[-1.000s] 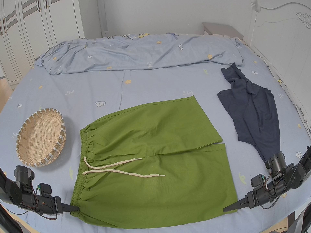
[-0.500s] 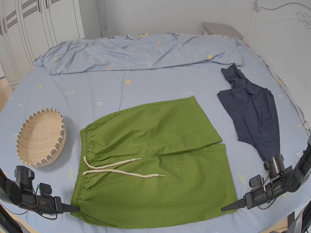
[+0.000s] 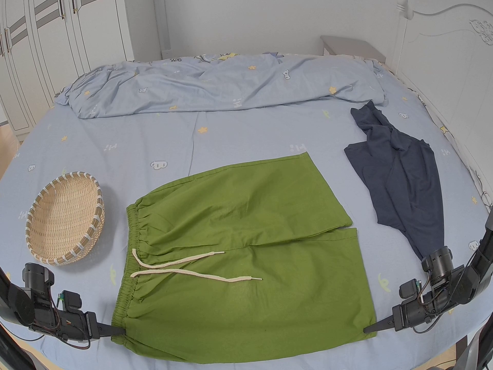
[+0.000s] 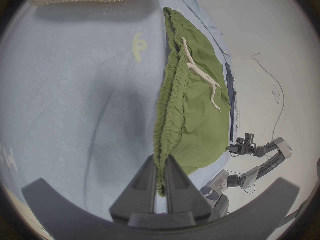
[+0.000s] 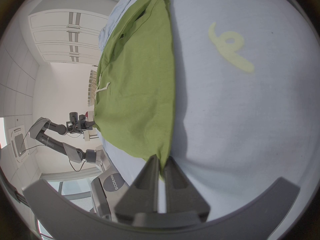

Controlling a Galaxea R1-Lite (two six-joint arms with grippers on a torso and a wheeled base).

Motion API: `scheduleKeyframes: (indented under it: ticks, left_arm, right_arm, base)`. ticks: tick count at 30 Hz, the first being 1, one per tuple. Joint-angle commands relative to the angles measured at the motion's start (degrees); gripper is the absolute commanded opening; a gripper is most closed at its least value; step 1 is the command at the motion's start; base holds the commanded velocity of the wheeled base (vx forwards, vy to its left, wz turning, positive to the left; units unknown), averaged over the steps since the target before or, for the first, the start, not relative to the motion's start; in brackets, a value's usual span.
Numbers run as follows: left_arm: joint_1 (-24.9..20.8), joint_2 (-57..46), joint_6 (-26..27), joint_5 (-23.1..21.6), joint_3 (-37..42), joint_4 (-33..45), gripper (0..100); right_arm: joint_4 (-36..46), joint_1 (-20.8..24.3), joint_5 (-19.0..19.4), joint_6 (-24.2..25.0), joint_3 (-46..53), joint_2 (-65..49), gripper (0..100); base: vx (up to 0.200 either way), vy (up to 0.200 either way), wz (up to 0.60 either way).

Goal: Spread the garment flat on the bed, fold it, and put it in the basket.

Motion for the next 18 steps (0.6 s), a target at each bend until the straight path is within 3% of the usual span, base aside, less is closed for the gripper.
scheduleKeyframes:
  ticks: [1,6,8,14,18]
  left_arm:
    - [0.8,-0.7,0.0,0.1,0.0,0.0,0]
    - [2.4,-2.0,0.0,-0.2,0.1,0.2,0]
    - [3.5,-3.4,0.0,-0.3,0.4,0.6,0]
    - [3.9,-6.2,0.2,0.0,3.3,3.0,0]
    - [5.4,-6.3,0.3,0.1,5.1,3.0,0]
  right_arm:
    - [0.0,-3.1,0.0,-2.8,1.2,0.2,0]
    - [0.3,-3.8,0.0,-3.6,2.8,-0.9,0]
    - [1.5,-3.2,-0.1,-3.2,4.1,-6.5,0]
    - [15.7,-0.7,-0.2,-3.6,4.2,-16.6,0]
    - [19.0,-0.6,-0.3,-4.3,6.6,-20.7,0]
  base:
    - [0.000,0.000,0.00]
    - [0.000,0.000,0.00]
    - [0.000,0.000,0.00]
    - [0.000,0.000,0.00]
    - [0.000,0.000,0.00]
